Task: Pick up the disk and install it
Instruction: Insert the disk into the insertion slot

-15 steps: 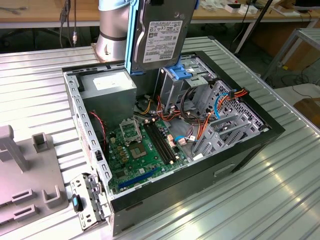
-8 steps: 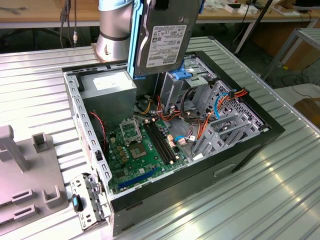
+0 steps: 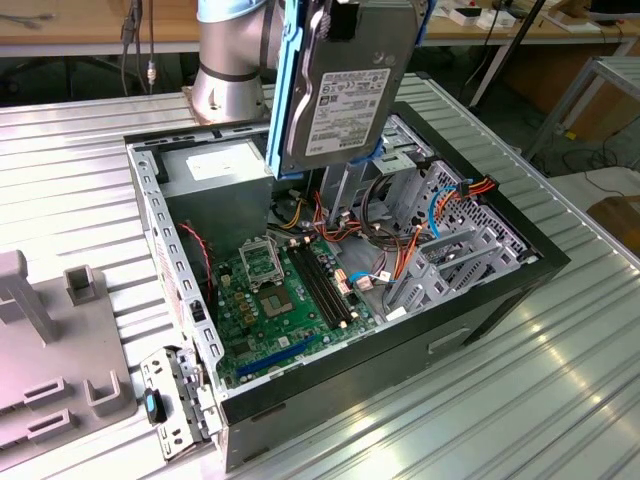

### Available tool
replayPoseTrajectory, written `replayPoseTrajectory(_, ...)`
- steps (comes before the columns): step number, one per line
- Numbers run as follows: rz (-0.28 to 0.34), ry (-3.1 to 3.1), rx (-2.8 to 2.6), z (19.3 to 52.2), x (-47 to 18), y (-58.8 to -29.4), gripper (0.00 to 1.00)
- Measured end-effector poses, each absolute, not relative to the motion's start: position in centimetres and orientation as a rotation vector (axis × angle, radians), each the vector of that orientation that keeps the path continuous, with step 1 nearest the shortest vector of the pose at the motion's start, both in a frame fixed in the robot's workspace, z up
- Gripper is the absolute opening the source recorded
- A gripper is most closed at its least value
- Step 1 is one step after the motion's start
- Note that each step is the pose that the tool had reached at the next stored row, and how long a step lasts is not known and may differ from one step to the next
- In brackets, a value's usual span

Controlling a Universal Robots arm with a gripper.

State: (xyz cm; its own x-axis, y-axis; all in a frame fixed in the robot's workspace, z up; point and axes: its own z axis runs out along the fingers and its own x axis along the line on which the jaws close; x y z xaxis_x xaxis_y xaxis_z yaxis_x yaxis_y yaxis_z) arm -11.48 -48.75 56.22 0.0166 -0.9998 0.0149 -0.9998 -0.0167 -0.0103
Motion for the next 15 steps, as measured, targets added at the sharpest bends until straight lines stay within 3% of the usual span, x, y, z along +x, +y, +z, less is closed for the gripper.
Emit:
replayPoseTrajectory(13, 0.012, -2.202, 2.251, 55.8, -9.5, -49.6, 0.37)
replayPoseTrajectory(15, 0.033, -2.197, 2.279, 55.7, -9.4, -49.8, 0.37)
